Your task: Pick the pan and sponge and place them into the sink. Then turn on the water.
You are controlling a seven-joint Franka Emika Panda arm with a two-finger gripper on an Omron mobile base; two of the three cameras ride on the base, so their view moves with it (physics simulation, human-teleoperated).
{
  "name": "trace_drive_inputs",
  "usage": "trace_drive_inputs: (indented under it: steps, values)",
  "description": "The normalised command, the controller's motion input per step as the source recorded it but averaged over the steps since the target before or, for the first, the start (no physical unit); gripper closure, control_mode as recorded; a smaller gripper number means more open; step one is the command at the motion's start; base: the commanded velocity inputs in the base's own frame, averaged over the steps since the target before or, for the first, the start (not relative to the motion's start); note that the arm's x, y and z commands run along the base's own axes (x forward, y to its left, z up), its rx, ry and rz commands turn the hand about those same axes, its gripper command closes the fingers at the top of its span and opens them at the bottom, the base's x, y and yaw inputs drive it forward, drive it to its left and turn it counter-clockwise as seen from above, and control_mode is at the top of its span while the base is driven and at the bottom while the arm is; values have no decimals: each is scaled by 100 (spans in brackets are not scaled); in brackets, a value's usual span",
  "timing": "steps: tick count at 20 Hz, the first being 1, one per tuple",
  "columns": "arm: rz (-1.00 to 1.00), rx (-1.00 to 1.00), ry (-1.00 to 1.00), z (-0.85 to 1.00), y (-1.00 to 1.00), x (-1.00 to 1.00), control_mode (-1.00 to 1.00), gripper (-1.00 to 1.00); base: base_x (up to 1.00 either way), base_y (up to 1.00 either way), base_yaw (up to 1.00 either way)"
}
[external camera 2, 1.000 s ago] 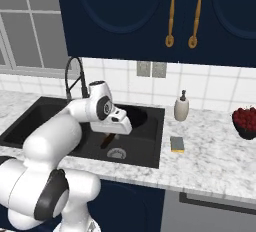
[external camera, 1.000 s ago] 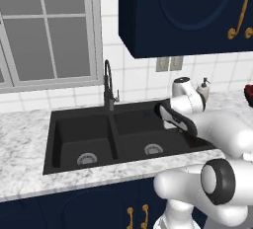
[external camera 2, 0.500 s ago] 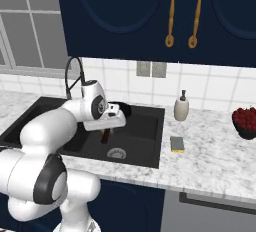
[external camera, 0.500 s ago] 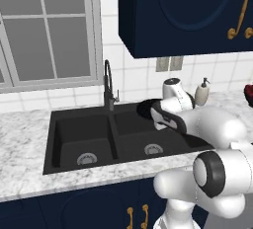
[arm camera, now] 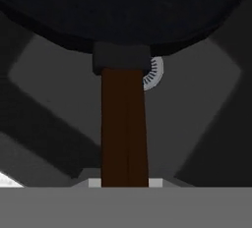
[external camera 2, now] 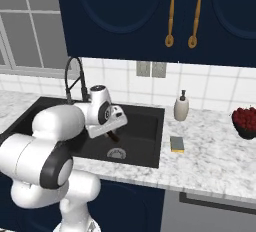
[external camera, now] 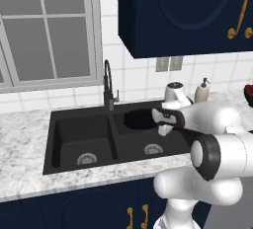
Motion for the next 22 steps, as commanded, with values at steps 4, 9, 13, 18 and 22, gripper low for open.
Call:
trace_drive_inputs:
  steps: [4,9,13,18,22]
  values:
    - [40,0,10,-38,-1,15,-100,100,0,0,0]
    - [34,0,17,-36,0,28,-100,100,0,0,0]
    - [32,1,5,-34,0,31,-100,100,0,0,0]
    - [26,7,3,-31,-1,32,-100,100,0,0,0]
    - [6,13,0,-19,-10,26,-100,100,0,0,0]
